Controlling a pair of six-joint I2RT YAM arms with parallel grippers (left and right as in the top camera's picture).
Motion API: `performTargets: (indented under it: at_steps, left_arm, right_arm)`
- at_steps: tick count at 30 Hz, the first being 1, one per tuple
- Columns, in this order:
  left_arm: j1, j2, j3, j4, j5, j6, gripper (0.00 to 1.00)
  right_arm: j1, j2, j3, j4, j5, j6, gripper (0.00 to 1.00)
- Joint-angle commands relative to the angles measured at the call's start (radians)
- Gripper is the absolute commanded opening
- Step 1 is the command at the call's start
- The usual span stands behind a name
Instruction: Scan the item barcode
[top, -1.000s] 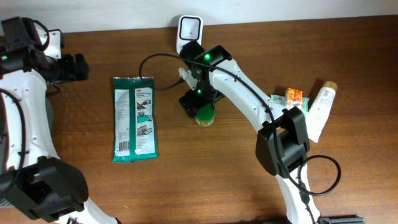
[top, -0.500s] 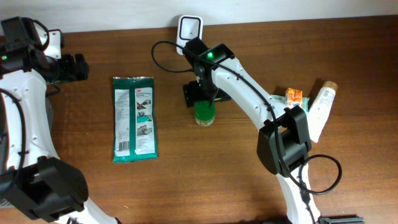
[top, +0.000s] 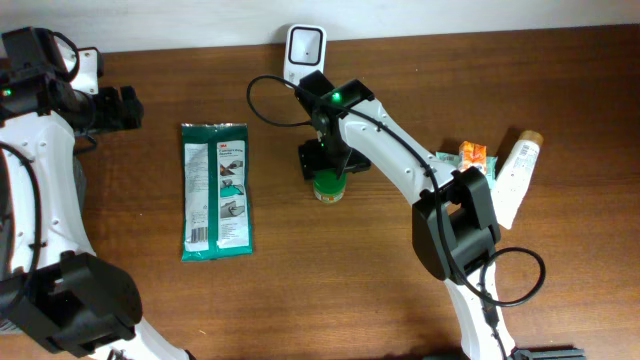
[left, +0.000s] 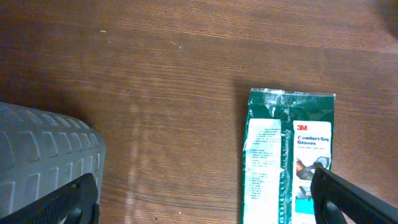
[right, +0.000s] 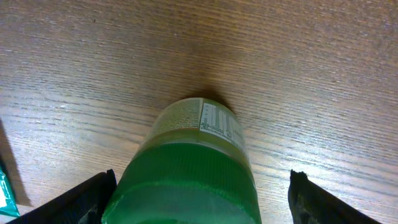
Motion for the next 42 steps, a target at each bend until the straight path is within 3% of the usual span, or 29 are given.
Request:
performTargets:
  at_steps: [1,4,12,16,20,25,29,34,36,42]
  left_arm:
    - [0.005,0.006,0.006,0.002,0.011,0.013,0.99]
    - [0.005,0.006,0.006,0.002,0.011,0.013,0.99]
    - [0.005,0.006,0.006,0.002,0.011,0.013,0.99]
    - [0.005,0.006,0.006,0.002,0.011,0.013,0.99]
    - [0.005,0.006,0.006,0.002,0.011,0.013,0.99]
    - [0.005,0.006,0.006,0.002,0.011,0.013,0.99]
    - [0.005,0.006,0.006,0.002,0.011,0.013,0.99]
    - [0.005,0.006,0.006,0.002,0.011,0.013,0.99]
    - [0.005,0.006,0.006,0.002,0.011,0.013,0.99]
    - [0.006,0.006,0.006,0.002,0.011,0.013,0.99]
  right_arm:
    - [0.007,0.009,-0.007,0.001,-0.004,0.004,0.75]
    - [0.005,0.009,-0.007,-0.002,-0.005,0.005,0.64]
    - [0.002,0.000,0.049,-0.051,-0.029,-0.016,0.63]
    - [-0.018,-0.005,0.134,-0.079,-0.259,-0.048,0.52]
    - [-0.108,-0.010,0.153,-0.074,-0.644,-0.031,0.46]
    - [-0.256,-0.010,0.153,-0.096,-1.027,0.202,0.47]
    - [-0.318,-0.010,0.153,-0.097,-1.130,0.323,0.47]
    - [-0.329,-0.010,0.153,-0.082,-1.184,0.314,0.45]
    - [-0.329,-0.010,0.153,-0.056,-1.201,0.276,0.45]
    - [-0.311,-0.010,0.153,0.029,-1.191,-0.109,0.46]
